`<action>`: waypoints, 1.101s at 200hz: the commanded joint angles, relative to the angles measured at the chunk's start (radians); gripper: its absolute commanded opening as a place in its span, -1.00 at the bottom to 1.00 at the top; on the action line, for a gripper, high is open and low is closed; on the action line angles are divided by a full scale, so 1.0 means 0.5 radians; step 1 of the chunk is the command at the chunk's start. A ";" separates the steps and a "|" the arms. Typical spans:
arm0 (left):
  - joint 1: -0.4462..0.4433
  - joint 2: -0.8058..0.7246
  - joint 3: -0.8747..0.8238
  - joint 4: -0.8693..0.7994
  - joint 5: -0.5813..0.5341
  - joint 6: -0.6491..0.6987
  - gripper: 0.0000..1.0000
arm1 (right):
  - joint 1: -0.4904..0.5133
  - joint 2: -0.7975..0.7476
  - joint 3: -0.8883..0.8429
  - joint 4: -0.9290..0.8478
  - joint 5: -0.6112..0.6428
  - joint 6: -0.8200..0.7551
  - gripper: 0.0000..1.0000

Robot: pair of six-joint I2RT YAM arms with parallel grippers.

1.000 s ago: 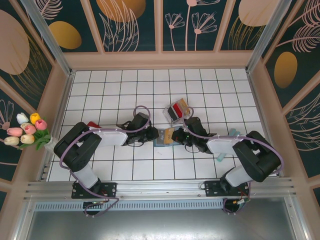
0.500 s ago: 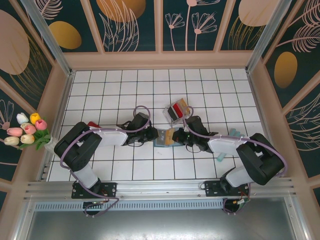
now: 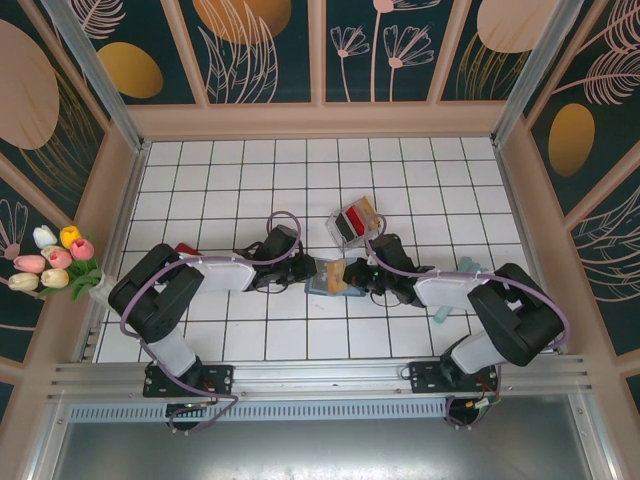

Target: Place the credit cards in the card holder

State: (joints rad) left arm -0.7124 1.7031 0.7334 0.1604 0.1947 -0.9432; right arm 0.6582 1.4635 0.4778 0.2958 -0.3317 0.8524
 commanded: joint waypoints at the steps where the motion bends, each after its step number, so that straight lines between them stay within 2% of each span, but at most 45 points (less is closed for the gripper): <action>1: -0.017 0.033 -0.018 0.032 0.041 0.003 -0.46 | 0.003 0.025 0.014 -0.043 0.108 0.041 -1.00; 71: -0.016 0.039 -0.029 0.032 0.053 0.006 -0.49 | -0.010 -0.106 -0.059 -0.025 0.221 0.056 -1.00; 158: -0.017 0.043 -0.037 0.073 0.077 -0.011 -0.51 | 0.046 0.092 -0.020 0.188 -0.010 0.082 -1.00; 220: -0.016 0.044 -0.031 0.087 0.086 -0.019 -0.50 | 0.088 0.149 0.013 0.224 0.010 0.152 -1.00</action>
State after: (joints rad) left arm -0.7124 1.7058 0.7254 0.1825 0.2012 -0.9466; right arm 0.6670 1.5066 0.4656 0.3973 -0.3080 0.9051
